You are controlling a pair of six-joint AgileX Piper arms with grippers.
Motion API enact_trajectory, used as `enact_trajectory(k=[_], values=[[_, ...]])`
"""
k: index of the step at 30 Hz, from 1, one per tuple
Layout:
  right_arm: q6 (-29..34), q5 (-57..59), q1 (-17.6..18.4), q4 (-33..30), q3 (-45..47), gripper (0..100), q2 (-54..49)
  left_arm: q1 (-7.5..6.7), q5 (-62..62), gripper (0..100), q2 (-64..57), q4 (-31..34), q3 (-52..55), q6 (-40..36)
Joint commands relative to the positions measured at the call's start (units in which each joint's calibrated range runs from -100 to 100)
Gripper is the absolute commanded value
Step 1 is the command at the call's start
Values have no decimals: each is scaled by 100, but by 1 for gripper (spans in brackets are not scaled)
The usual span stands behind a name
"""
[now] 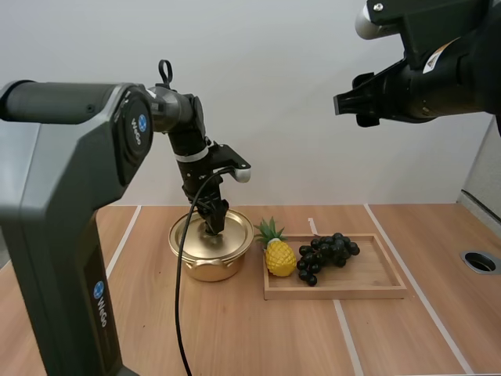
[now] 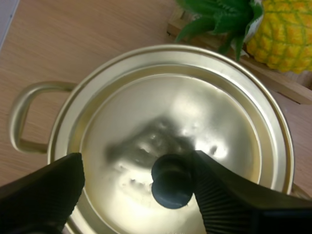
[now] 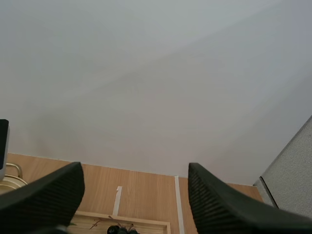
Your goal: Open the pot, put the grape inside, and close it
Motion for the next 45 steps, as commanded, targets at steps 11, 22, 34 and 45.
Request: enact_trajectory(k=[11,22,34,45], values=[[-49,-49,-26,8,-51,100,-59,-15,284,100,110,-29,-50,-99],[-49,231,-26,8,-51,100,-59,-15,395,0,25,-50,-72,-99],[-1554,2828,-26,1478,-51,100,-59,-15,395,0,-821,-274,-705,-235],[-2024,3546,-26,1574,-51,100,-59,-15,395,0,-2346,-354,-2045,-651]])
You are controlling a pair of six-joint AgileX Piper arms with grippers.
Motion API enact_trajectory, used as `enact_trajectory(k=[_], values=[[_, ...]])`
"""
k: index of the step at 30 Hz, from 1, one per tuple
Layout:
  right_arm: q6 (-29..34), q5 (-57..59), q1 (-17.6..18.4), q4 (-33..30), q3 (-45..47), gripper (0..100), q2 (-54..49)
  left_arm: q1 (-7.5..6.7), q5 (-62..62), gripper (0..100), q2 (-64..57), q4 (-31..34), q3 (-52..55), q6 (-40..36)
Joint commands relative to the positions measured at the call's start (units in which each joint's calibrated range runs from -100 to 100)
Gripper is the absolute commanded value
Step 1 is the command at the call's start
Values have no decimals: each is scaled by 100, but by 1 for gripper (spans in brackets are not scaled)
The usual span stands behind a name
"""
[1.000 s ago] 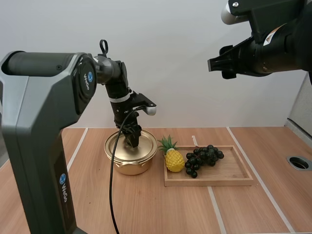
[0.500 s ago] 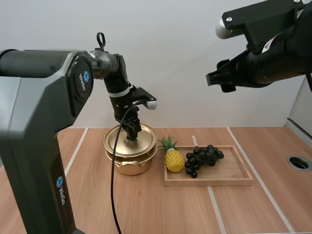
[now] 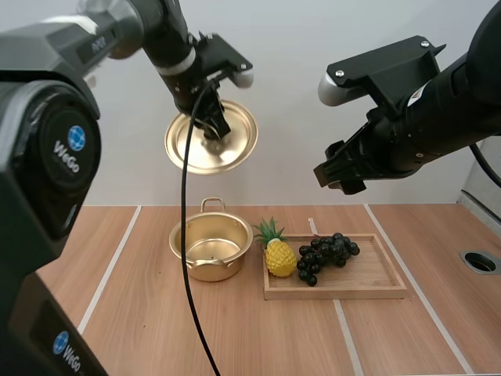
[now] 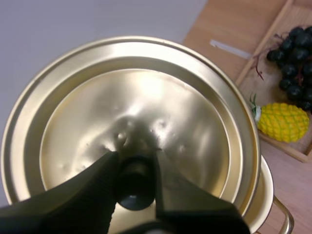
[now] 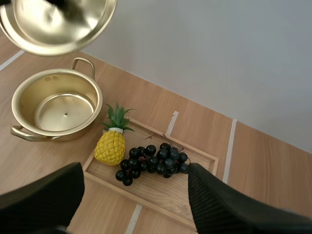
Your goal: Open the pot, put the grape inside, and close it
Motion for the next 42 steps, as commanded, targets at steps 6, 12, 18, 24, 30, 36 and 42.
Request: enact_trajectory(k=[6,12,18,24,30,36,42], values=[[-159,74,-22,28,-51,100,-59,-6,0,0,-1145,-107,-1598,-771],[-200,46,-22,28,-51,100,-59,-6,0,0,-1630,15,-2984,-1415],[-200,48,-22,50,-51,100,-59,-6,-179,0,-1928,562,-3923,-2010],[-46,48,-22,50,-51,100,-59,-6,-1442,0,-2095,1303,-4557,-2716],[216,41,-22,50,-51,100,-59,-6,-2163,0,-2106,1826,-5115,-3297],[214,-86,-22,50,-51,100,-59,-6,-2425,0,-2106,1826,-5210,-3297],[214,74,-22,37,-51,100,-59,-6,-2462,0,-2106,1826,-5210,-3297]])
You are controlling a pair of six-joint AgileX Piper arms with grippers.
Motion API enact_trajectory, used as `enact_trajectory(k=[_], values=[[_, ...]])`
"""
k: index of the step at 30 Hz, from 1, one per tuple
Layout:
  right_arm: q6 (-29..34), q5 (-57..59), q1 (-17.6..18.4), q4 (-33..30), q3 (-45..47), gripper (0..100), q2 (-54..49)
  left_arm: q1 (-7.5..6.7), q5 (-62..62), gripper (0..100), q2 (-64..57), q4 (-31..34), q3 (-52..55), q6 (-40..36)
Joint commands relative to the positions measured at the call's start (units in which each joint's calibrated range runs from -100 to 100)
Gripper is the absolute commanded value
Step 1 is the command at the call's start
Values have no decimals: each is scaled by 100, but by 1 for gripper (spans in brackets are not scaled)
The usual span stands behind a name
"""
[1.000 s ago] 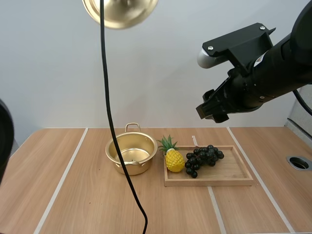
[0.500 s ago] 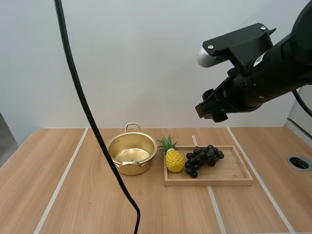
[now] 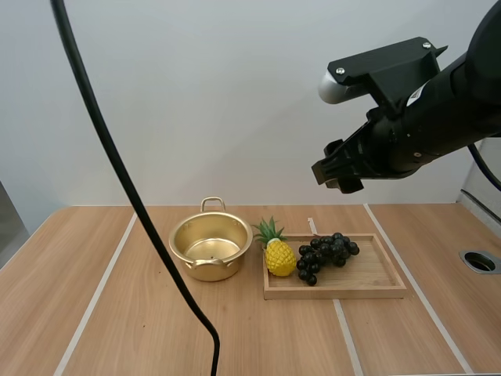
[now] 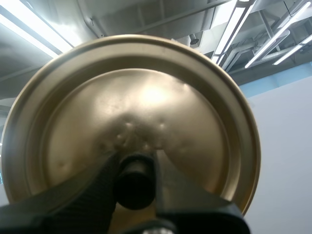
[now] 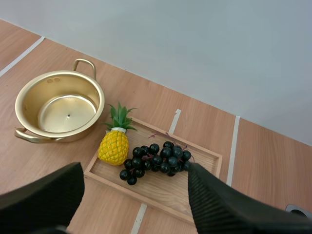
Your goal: Open the pot, put the grape inside, and close it
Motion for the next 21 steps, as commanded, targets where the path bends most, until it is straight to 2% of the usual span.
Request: enact_trajectory(k=[1,11,17,21], values=[[13,54,-22,4,-51,100,-59,-6,-259,0,-6,70,-33,-57],[31,54,-22,255,-51,100,-70,-6,-259,0,-6,70,-33,-57],[431,54,-22,408,-51,100,-70,-6,-259,0,-6,70,-33,-57],[1266,54,-22,250,-51,100,-70,-6,-259,0,-6,70,-33,-57]])
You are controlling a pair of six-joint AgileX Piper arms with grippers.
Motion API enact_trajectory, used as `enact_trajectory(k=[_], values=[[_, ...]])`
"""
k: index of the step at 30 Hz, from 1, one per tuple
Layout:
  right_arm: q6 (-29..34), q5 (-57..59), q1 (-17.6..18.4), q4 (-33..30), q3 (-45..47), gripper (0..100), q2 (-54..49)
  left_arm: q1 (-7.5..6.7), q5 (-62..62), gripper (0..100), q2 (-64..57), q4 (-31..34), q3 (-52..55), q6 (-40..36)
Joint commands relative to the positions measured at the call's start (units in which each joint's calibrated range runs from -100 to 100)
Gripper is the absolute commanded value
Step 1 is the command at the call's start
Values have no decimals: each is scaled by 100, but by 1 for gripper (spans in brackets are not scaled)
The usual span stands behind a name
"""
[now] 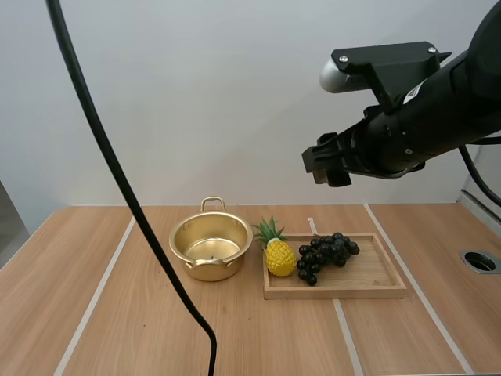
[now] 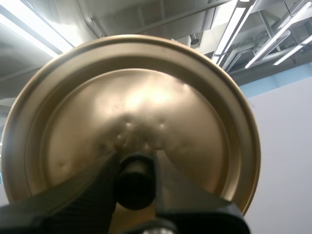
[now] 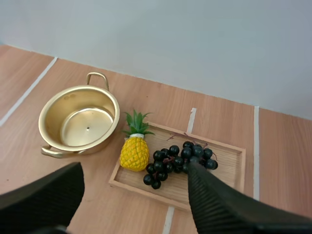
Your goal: Open the pot, put the grape inside, and close it
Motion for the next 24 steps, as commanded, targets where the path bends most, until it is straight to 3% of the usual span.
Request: enact_trajectory(k=[1,5,8,10,13,24], values=[[880,-51,-22,-187,-51,100,-70,-6,-259,0,-6,70,-33,-57],[2579,-381,-22,-689,-51,100,-70,-6,-259,0,-6,70,-33,-57],[4267,-620,-22,-1341,-51,100,-56,-6,-259,0,-6,70,-33,-57],[5000,-616,-22,-1767,-51,100,-9,-6,-259,0,-6,70,-33,-57],[5246,-616,-22,-2017,-51,100,152,-6,-259,0,-6,70,-33,-57],[5523,-969,-22,-1936,-51,100,1629,-6,-259,0,-6,70,-33,-57]])
